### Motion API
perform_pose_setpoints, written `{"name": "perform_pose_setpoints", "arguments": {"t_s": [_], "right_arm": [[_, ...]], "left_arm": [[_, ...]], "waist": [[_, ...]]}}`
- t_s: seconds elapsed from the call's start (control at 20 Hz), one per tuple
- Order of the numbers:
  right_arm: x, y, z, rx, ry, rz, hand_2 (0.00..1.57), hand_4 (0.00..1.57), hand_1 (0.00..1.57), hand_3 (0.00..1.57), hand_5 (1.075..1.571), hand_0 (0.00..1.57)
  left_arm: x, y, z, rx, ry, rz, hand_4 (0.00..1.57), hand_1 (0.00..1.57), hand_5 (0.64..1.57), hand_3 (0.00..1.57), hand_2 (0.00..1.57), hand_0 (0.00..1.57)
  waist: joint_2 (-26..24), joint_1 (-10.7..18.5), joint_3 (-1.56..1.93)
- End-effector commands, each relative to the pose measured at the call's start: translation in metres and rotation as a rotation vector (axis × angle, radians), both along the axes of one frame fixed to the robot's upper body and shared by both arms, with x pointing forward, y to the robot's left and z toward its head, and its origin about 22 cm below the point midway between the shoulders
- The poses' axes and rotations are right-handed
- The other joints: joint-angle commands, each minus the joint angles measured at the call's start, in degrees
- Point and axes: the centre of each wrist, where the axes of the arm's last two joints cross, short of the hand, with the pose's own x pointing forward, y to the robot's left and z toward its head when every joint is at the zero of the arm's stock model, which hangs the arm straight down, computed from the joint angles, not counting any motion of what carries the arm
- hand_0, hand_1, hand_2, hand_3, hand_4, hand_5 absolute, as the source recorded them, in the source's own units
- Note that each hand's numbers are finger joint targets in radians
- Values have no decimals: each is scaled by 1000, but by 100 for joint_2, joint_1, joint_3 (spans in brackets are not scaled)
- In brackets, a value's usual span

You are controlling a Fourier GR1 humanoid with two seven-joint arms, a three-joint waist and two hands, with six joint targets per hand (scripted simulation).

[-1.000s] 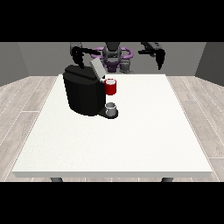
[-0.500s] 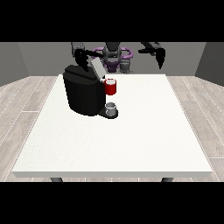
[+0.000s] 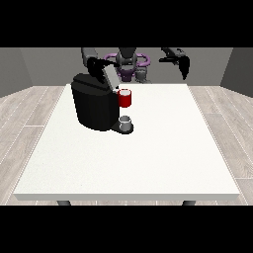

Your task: Insert the coffee pod into the coffee machine and close the lid

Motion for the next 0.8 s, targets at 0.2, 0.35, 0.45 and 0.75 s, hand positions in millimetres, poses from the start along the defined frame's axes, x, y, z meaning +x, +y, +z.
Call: {"name": "perform_pose_setpoints", "arguments": {"t_s": [0.2, 0.35, 0.45, 0.75], "right_arm": [[7, 43, 7, -29, -10, 22, 0, 0, 0, 0, 1571, 0], [5, 24, -15, -55, 3, 31, 0, 114, 0, 0, 1571, 0], [5, 50, 8, -71, 34, 101, 0, 214, 0, 0, 1571, 0], [20, 50, 31, -154, -39, 69, 0, 125, 0, 0, 1571, 0]], "left_arm": [[6, 1, -9, -21, 3, 37, 0, 0, 1571, 0, 0, 0], [-1, 0, -2, -8, -7, -7, 131, 0, 1571, 0, 0, 0], [3, 11, -13, 0, 39, 64, 158, 0, 1571, 0, 0, 0], [5, 13, -2, 5, -15, 24, 139, 0, 1571, 0, 0, 0]], "waist": [[173, -38, 16], [159, 156, 18], [-148, -199, 16], [92, 130, 16]]}}
